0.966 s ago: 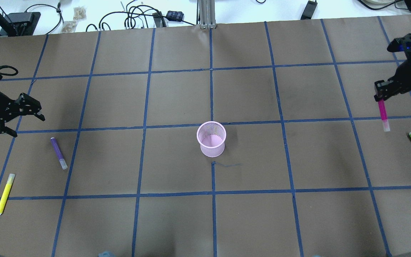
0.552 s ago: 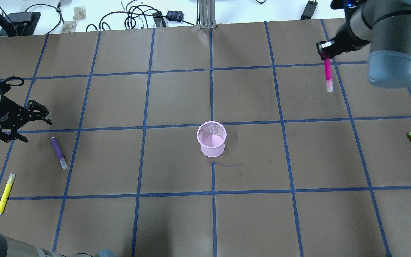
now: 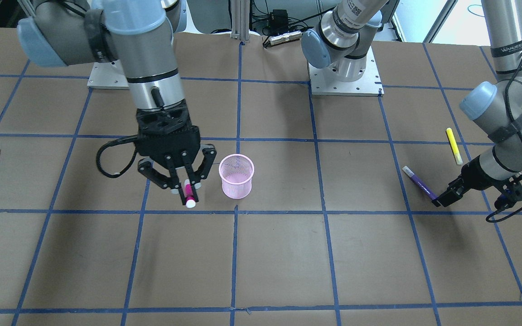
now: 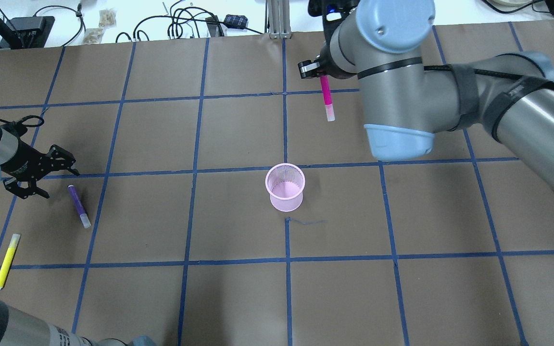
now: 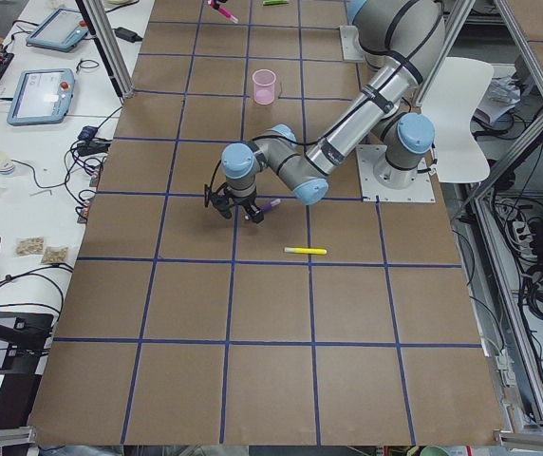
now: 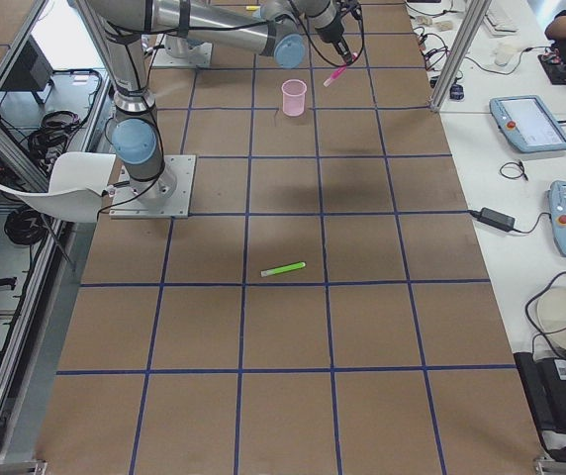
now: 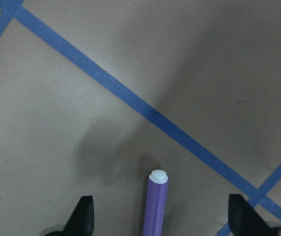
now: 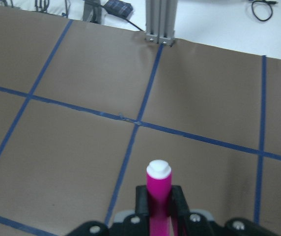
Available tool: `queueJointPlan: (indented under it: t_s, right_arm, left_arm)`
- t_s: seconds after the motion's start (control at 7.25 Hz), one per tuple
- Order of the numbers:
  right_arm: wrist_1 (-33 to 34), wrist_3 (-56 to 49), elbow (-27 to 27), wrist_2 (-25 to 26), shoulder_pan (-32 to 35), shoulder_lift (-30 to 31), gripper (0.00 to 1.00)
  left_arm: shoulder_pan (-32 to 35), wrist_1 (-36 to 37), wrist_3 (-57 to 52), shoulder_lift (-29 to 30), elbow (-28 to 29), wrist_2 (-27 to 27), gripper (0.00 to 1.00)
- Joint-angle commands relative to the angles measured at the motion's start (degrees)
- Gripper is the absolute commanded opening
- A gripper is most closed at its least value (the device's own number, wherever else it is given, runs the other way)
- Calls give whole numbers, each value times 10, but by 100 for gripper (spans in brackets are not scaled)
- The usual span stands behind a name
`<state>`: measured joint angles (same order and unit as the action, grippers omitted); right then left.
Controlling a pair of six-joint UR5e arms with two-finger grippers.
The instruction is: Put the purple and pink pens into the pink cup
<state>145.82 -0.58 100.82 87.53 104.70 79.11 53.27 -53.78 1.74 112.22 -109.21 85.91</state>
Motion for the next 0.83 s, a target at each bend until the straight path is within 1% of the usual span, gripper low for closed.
queueJointPlan:
  t_s: [0.0, 0.14, 0.28, 0.41, 0.55, 0.69]
  right_arm:
    - [96, 67, 69, -2, 34, -2, 0]
    - [153, 74, 108, -3, 34, -1, 0]
    - [159, 76, 119, -4, 35, 0, 0]
    - [159, 82, 119, -7, 39, 0, 0]
    - [158, 86, 122, -6, 49, -1, 0]
    - [159, 87, 127, -6, 56, -7, 0]
  left_arm:
    - [0, 3, -1, 8, -6, 1, 87]
    - [0, 3, 0, 11, -6, 1, 78]
    - [-1, 0, -1, 12, -1, 0, 66]
    - [0, -1, 5, 13, -5, 1, 61]
    - [0, -4, 5, 13, -5, 0, 60]
    - [0, -6, 2, 13, -5, 0, 53]
